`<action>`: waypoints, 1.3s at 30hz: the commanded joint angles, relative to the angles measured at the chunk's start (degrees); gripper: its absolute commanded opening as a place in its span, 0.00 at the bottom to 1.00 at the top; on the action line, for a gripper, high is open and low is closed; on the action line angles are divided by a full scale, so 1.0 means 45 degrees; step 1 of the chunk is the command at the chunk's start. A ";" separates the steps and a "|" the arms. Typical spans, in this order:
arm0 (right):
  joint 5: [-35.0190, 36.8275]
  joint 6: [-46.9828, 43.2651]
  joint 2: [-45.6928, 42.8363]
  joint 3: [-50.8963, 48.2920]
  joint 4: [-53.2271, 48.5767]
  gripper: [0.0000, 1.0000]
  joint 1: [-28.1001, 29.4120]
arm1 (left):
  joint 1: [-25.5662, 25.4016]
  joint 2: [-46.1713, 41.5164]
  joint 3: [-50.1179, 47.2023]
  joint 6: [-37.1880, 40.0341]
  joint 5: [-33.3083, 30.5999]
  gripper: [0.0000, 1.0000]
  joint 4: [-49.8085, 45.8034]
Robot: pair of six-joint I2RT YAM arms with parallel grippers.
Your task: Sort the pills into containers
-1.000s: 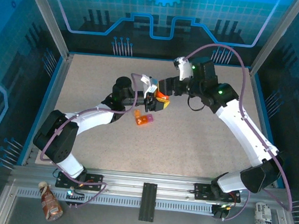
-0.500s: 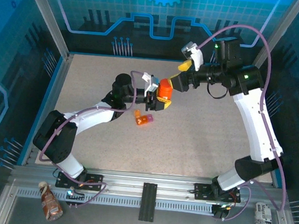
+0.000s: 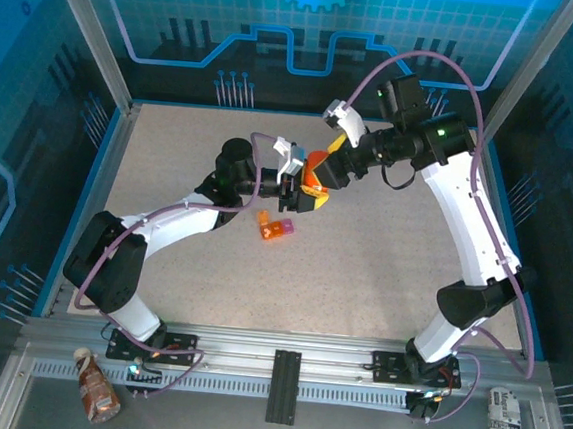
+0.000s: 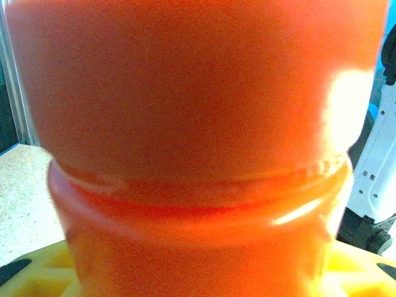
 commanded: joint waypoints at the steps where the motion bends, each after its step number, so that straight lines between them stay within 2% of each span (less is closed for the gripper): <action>1: 0.0117 -0.0107 0.0179 0.0369 -0.0322 0.76 0.0136 | -0.0056 -0.0066 0.0408 -0.0181 0.0418 0.00 0.0091; 6: 0.0136 0.0025 0.0309 0.0350 -0.0212 0.67 0.0140 | -0.0059 -0.0065 0.0399 -0.0195 0.0398 0.00 0.0143; 10: 0.0174 0.0273 0.0259 0.0090 0.0030 0.45 0.0156 | -0.0058 -0.0065 0.0392 -0.0177 0.0342 0.00 0.0150; 12: 0.0271 0.0596 0.0135 -0.0263 0.0296 0.40 0.0174 | -0.0049 -0.0066 0.0370 -0.0153 0.0287 0.00 0.0208; 19: 0.1437 0.3247 -0.1238 -0.3583 0.3048 0.28 0.0459 | -0.0061 -0.0151 0.0245 0.0112 -0.0479 0.00 0.0365; 28: 0.5134 0.8340 -0.3174 -0.7723 0.7508 0.27 0.2216 | -0.0055 -0.0437 -0.0118 0.0738 -0.1804 0.00 0.0475; 34: 0.5531 0.9185 -0.3317 -0.8063 0.8289 0.29 0.2626 | -0.0061 -0.0403 -0.0245 0.0761 -0.1982 0.00 0.0482; 36: 0.5180 0.8842 -0.3300 -0.7804 0.8186 0.34 0.2452 | -0.0051 -0.0396 -0.0247 0.0785 -0.1986 0.00 0.0476; 38: 0.4277 0.8306 -0.3432 -0.7490 0.8079 0.46 0.1985 | -0.0053 -0.0392 -0.0245 0.0815 -0.1994 0.00 0.0459; 39: 0.3798 0.8003 -0.3599 -0.7379 0.8065 0.55 0.1679 | -0.0051 -0.0398 -0.0226 0.0819 -0.1952 0.00 0.0433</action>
